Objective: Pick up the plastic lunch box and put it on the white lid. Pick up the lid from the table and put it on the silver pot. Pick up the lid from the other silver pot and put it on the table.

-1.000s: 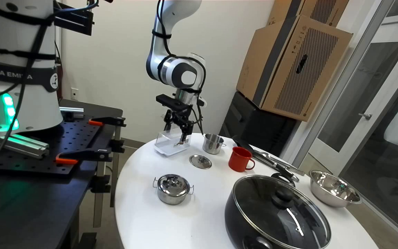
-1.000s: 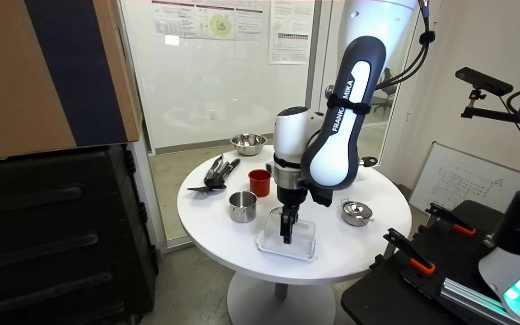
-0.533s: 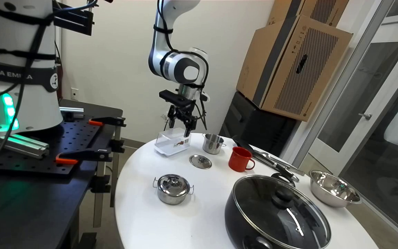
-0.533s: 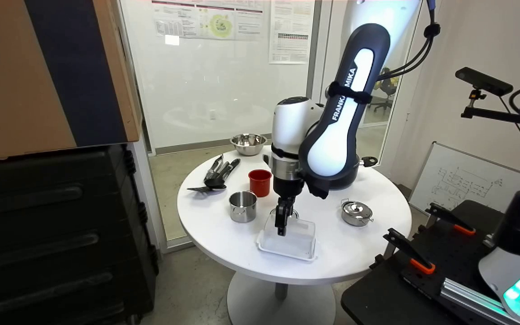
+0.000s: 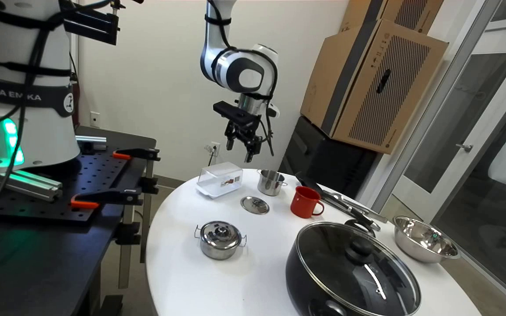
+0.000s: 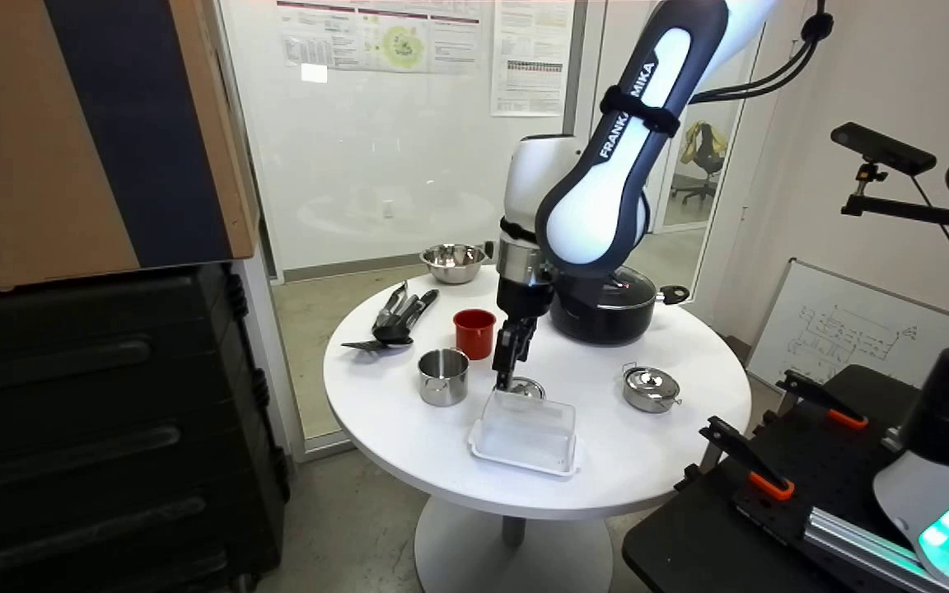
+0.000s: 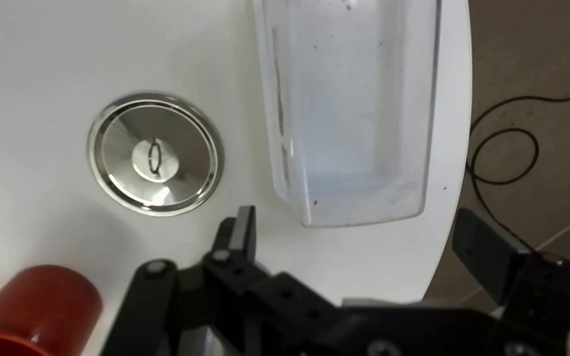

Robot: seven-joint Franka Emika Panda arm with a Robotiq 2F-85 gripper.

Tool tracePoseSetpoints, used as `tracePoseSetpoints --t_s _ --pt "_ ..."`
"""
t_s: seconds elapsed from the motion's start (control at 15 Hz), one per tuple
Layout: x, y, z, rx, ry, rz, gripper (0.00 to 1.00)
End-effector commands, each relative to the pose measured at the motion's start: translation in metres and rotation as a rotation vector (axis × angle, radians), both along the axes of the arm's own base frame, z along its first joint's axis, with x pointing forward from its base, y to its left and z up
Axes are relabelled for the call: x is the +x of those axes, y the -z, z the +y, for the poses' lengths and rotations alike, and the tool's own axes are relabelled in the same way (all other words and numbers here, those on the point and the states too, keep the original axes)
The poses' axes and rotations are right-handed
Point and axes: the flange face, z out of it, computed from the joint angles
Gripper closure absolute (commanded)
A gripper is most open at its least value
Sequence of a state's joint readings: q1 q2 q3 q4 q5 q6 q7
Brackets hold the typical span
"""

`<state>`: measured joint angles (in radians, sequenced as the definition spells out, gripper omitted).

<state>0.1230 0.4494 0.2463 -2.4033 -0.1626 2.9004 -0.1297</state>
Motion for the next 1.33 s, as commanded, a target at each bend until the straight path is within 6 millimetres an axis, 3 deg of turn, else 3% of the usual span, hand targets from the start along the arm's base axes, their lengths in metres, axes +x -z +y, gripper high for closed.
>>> tracePoseSetpoints --t_s 0.0,0.4,0.6,0.67,0.73,0.93,1.13,1.27 --pt "0.025 -0.023 -0.021 -0.024 0.032 -0.013 0.0" --pt "0.076 -0.009 -0.06 -0.269 -0.2 0.046 0.0" --pt "0.091 0.007 -0.066 -0.36 -0.325 0.055 0.0" --pt "0.094 0.013 -0.067 -0.378 -0.362 0.068 0.0" --pt "0.082 0.001 -0.069 -0.323 -0.286 0.048 0.0" --pt "0.088 0.015 -0.069 -0.346 -0.33 0.062 0.0" --pt "0.09 0.015 -0.067 -0.348 -0.335 0.062 0.0" --pt "0.092 0.032 -0.064 -0.342 -0.31 0.089 0.0"
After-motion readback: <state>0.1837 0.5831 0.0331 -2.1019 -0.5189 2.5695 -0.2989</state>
